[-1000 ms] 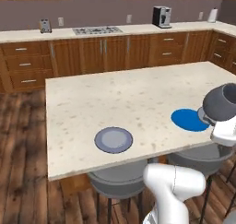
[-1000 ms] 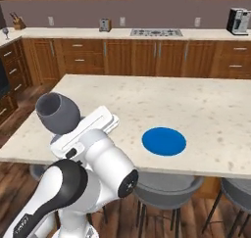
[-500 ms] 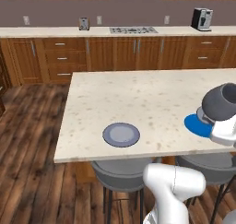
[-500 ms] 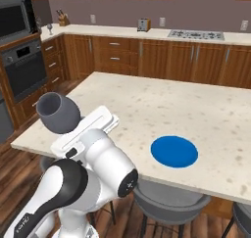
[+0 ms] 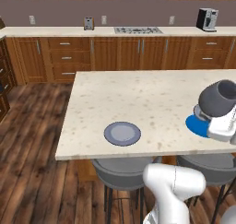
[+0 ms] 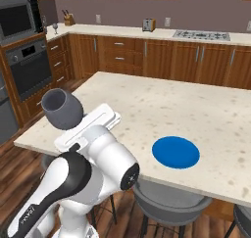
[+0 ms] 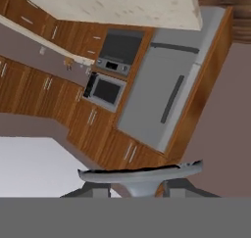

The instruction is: Retrieve the wine glasses from the counter and place one next to each plate.

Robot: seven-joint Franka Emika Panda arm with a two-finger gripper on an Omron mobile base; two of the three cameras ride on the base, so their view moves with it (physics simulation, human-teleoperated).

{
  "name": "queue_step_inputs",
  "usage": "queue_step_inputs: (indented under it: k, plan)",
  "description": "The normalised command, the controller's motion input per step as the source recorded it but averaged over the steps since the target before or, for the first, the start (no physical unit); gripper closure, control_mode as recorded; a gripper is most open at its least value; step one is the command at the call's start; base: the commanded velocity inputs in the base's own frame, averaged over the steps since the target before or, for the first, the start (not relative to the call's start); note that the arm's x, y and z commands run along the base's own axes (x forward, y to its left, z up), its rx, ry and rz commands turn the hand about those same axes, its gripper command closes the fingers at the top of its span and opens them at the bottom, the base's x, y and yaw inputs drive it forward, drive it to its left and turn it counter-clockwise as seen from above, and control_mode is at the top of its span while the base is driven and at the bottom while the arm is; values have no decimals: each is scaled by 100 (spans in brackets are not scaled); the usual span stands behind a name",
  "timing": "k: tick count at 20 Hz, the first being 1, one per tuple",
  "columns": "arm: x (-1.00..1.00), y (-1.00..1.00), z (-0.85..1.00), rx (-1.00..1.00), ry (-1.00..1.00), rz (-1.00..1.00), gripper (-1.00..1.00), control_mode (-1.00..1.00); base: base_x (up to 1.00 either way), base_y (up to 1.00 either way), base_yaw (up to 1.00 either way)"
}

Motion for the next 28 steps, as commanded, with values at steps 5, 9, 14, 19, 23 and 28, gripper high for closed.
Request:
queue_step_inputs:
  k: [5, 9, 14, 19, 23, 28]
  plan:
    - [100, -8, -14, -1, 8, 3, 100, -100, 0, 0, 0]
    - [100, 0, -37, -7, 15, 8, 100, -100, 0, 0, 0]
    - [92, -6, -54, -8, 14, 17, 100, -100, 0, 0, 0]
    - [74, -25, -48, -1, 4, 23, 100, -100, 0, 0, 0]
    - [72, -21, -54, 0, 8, 26, 100, -100, 0, 0, 0]
    - [60, -6, -36, -3, 4, 22, 100, -100, 0, 0, 0]
